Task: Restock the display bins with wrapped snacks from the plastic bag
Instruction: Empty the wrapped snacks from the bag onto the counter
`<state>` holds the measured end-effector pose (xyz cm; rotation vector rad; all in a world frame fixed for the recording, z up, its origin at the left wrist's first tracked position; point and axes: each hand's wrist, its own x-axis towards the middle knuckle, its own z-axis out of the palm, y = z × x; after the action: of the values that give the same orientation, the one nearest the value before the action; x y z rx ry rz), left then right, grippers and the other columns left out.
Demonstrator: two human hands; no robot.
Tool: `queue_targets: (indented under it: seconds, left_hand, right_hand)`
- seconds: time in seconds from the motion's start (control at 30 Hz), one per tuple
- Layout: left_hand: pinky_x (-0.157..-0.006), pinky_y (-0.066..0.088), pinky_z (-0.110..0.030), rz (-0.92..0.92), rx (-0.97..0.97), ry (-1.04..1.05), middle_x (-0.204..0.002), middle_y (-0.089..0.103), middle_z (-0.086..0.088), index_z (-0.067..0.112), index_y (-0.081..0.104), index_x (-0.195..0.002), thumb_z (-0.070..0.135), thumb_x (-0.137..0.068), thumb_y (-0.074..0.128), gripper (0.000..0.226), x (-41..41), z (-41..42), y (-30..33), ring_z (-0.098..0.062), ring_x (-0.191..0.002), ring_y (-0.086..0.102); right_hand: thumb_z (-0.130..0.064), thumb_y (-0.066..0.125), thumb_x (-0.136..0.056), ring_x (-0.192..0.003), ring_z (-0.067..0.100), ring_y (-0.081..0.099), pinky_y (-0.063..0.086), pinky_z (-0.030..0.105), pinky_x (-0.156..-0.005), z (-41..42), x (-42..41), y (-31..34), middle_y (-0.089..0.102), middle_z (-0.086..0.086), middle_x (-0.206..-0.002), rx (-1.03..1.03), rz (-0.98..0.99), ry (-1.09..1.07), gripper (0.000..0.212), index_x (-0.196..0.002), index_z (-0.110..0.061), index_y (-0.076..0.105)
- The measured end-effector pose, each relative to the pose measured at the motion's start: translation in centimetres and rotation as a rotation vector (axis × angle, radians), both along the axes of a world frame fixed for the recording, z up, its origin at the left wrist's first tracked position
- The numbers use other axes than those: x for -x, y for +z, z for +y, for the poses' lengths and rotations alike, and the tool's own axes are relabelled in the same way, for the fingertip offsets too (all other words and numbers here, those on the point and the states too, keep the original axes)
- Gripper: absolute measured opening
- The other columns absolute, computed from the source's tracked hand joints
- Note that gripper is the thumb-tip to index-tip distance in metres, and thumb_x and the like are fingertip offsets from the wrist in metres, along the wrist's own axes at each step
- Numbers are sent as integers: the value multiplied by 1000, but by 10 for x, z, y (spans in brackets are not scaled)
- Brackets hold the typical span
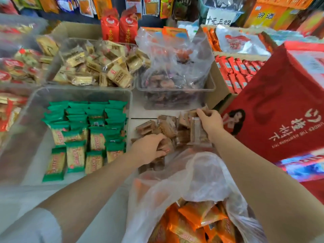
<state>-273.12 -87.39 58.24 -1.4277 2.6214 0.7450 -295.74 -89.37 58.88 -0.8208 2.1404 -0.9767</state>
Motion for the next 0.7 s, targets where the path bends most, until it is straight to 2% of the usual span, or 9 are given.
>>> queue_targets:
  seconds: [0.1,0.17,0.23,0.3,0.4,0.47,0.53,0.6,0.7]
  left_hand:
    - [-86,48,-35,63,41,77,-128,55,-1,23,39,-133,43,-88,56,52,-1,-1,-5,-21,-110,54]
    - [-87,48,-38,110,54,171,-131,53,-3,21,34,-137,43,-90,54,56,-1,-3,-5,-23,-112,54]
    - [-89,48,-40,152,77,234,-133,52,-5,19,30,-140,40,-90,54,59,2,-8,-3,-25,-115,53]
    - [-89,48,-39,173,106,285,-131,54,-7,16,33,-137,38,-91,55,56,5,-14,0,-27,-114,54]
    - [-91,44,-38,58,127,257,-134,48,-8,14,37,-136,36,-92,53,52,6,-21,2,-27,-118,49]
    - [-95,40,-38,-95,179,159,-137,42,-7,16,38,-137,35,-92,51,51,4,-20,4,-27,-122,43]
    - [-98,38,-39,-144,189,114,-139,40,-8,15,36,-139,31,-92,51,52,1,-14,8,-27,-123,40]
    - [-102,36,-40,-70,178,96,-142,39,-9,13,33,-142,27,-92,52,55,-2,-3,18,-28,-126,39]
    - [-104,36,-37,177,228,53,-135,47,-8,11,45,-135,20,-91,53,46,-3,28,42,-26,-125,43]
  right_hand:
    - [-57,52,-84,-116,32,51,44,48,-98,1,3,-25,50,11,-132,-139,-81,-4,73,-137,-10,33]
    - [-64,51,-81,-122,31,46,44,50,-97,1,1,-36,41,8,-142,-165,-201,52,83,-145,-21,20]
    - [-60,58,-81,-120,26,46,48,47,-91,4,-5,-35,40,0,-141,-166,-382,144,84,-147,-28,16]
    - [-53,65,-78,-122,25,47,45,46,-97,5,-9,-35,41,0,-142,-140,-447,259,90,-148,-33,12]
    - [-60,67,-67,-131,25,42,39,47,-106,10,-6,-30,33,2,-150,-164,-304,391,111,-150,-30,1]
    - [-72,62,-65,-132,25,40,37,44,-108,18,-5,-14,36,2,-149,-239,-154,452,114,-151,-22,8]
    - [-64,59,-77,-123,20,48,39,26,-99,30,-6,10,48,2,-137,-194,-24,476,91,-144,-10,30]
    - [-38,51,-94,-115,22,53,39,24,-92,51,-5,35,57,8,-126,-78,129,441,52,-131,0,48]
    - [-26,49,-96,-94,7,59,43,16,-79,113,-5,79,65,-4,-103,138,188,389,19,-106,-16,61]
